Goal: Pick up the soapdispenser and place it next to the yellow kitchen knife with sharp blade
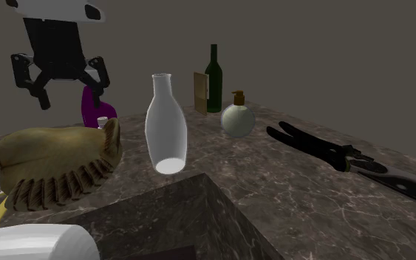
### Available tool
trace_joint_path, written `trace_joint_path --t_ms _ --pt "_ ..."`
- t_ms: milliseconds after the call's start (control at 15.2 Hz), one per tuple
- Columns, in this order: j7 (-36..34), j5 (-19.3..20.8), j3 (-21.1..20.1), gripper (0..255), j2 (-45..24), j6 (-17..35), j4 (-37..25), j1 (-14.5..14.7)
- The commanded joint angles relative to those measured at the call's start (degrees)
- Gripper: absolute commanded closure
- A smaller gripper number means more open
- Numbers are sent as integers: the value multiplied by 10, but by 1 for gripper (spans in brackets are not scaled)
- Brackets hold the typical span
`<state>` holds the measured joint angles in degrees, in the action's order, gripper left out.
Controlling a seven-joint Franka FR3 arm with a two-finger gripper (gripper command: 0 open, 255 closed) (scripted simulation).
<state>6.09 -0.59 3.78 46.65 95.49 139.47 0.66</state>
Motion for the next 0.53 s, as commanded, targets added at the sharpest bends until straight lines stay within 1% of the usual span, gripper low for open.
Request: trace_joint_path --t_ms 0,462 --pt "0 0 0 0 0 0 0 0" --pt "78 54 71 0 -90 38 -50 -27"
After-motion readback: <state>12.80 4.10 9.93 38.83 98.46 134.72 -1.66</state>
